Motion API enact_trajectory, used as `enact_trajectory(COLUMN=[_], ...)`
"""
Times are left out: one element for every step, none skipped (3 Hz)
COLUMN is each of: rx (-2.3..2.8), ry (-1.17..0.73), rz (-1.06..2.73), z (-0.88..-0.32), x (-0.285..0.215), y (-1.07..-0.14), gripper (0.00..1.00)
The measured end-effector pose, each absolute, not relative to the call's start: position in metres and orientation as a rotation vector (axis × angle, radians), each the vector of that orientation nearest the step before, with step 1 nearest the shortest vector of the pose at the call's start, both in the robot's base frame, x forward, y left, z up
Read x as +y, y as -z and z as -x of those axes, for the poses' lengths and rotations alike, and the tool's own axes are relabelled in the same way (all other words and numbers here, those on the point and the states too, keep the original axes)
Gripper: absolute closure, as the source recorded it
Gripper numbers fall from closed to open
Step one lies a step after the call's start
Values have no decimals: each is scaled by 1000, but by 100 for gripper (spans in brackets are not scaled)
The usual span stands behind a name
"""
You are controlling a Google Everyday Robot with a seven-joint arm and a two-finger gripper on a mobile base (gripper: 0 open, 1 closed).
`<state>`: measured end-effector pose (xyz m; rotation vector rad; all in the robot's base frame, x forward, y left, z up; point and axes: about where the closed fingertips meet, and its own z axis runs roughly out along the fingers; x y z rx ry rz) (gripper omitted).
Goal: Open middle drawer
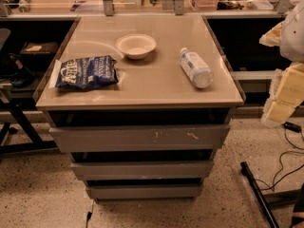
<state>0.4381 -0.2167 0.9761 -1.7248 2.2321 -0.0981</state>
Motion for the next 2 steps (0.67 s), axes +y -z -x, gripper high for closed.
enact_trajectory(rx=[2232, 2215], ry=[98, 124], rz=[1725, 1704], z=[-438, -439], x=[-217, -216], y=[-976, -978], gripper=[0, 0])
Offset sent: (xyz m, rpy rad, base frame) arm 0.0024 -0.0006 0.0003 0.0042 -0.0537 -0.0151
